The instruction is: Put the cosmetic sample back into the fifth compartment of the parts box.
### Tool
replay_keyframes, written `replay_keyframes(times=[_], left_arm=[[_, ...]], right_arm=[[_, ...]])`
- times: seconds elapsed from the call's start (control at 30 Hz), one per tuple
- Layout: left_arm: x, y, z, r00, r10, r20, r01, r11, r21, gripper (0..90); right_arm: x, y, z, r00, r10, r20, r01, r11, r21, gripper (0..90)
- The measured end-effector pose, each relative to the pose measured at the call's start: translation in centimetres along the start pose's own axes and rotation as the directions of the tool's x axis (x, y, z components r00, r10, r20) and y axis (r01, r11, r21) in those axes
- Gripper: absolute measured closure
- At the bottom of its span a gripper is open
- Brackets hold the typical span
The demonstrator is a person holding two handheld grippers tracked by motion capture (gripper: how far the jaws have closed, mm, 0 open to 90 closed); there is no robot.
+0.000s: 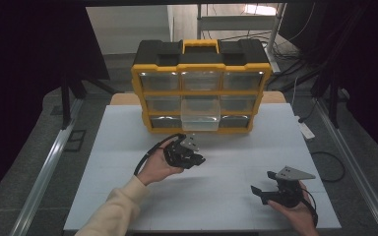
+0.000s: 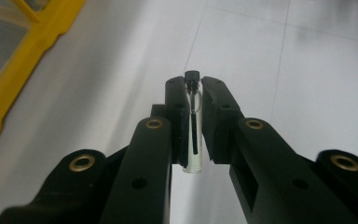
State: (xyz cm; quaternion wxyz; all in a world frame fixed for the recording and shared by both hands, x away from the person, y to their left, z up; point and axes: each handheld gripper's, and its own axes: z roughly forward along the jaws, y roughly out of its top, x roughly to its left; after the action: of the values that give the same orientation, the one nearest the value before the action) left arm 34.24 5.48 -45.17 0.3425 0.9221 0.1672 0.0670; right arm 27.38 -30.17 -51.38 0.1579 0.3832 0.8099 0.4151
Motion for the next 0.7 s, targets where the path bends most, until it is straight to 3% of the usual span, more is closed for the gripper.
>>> replay_keyframes(times=[0.3, 0.7], left_arm=[[0.0, 0.3, -1.2, 0.9994, -0.023, -0.028, 0.021, 0.9982, -0.056, 80.3], [0.1, 0.7, -3.2, 0.9973, -0.056, -0.048, 0.049, 0.9897, -0.135, 80.4]], right_arm=[[0.0, 0.0, 0.0, 1.0000, -0.002, 0.001, 0.002, 1.0000, 0.001, 13.8], [0.0, 0.0, 0.0, 1.0000, 0.000, 0.001, 0.000, 1.0000, 0.001, 13.8]])
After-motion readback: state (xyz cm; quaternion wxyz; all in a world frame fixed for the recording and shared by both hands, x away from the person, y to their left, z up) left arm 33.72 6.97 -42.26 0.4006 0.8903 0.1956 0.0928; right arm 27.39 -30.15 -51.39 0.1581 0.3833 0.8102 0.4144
